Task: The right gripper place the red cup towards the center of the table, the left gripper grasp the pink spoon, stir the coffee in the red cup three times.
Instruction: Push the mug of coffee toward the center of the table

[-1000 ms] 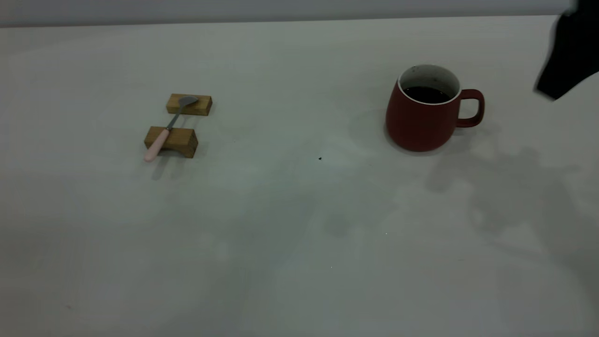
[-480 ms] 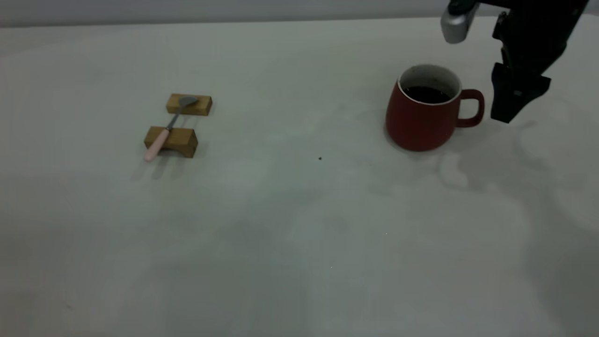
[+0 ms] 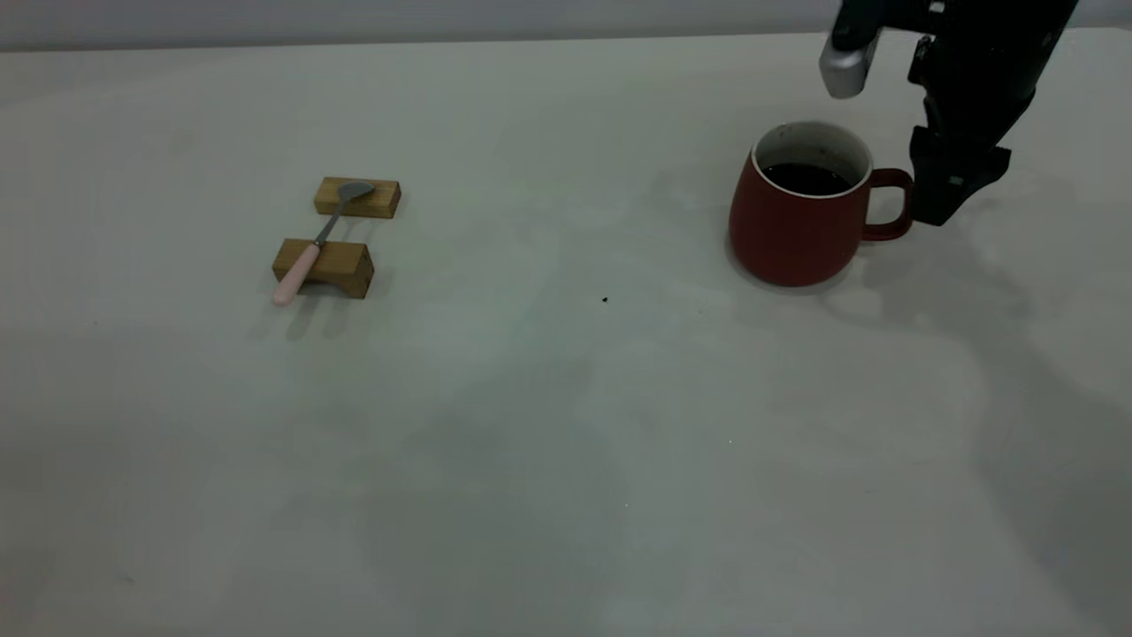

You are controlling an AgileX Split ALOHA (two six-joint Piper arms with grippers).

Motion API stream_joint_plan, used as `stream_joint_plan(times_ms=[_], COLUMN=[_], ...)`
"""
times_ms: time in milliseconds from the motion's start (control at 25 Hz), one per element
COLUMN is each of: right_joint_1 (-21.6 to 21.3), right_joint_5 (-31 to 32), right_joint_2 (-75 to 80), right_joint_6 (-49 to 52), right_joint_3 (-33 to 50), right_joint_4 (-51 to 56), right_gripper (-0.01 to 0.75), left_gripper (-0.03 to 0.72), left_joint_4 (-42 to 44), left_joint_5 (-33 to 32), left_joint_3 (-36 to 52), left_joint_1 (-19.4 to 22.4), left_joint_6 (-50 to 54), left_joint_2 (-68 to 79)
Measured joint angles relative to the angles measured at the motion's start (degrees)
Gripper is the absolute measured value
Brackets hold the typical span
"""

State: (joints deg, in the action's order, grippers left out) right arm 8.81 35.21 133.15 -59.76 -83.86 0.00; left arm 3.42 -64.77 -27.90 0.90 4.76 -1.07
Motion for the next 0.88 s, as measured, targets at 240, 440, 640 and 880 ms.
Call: stream_joint_plan(times_ms=[240,440,640,880], right_joint_1=[0.4,2.3,3.24,5.88], right_joint_5=[0.05,-0.38,-0.69,-2.29], right_joint_2=[0.06,0.06,0.12,1.12], right_joint_6=[-4.91,-7.62,-9.0,-9.91], right_joint_3=[-0.17,-0.17,-0.17,-0.24], right_joint_4=[5.07,7.56,9.62,13.21], right_gripper=[0.593,0.593,0.593,0.593], left_gripper=[0.388,0.388,0.388,0.388], left_joint_4=[0.0,0.0,0.0,0.0], left_joint_5=[0.0,0.0,0.0,0.0], left_joint_3=[0.0,0.0,0.0,0.0], left_joint_1=[0.0,0.0,0.0,0.0], left_joint_6=[0.0,0.0,0.0,0.0], left_joint_2=[0.0,0.0,0.0,0.0])
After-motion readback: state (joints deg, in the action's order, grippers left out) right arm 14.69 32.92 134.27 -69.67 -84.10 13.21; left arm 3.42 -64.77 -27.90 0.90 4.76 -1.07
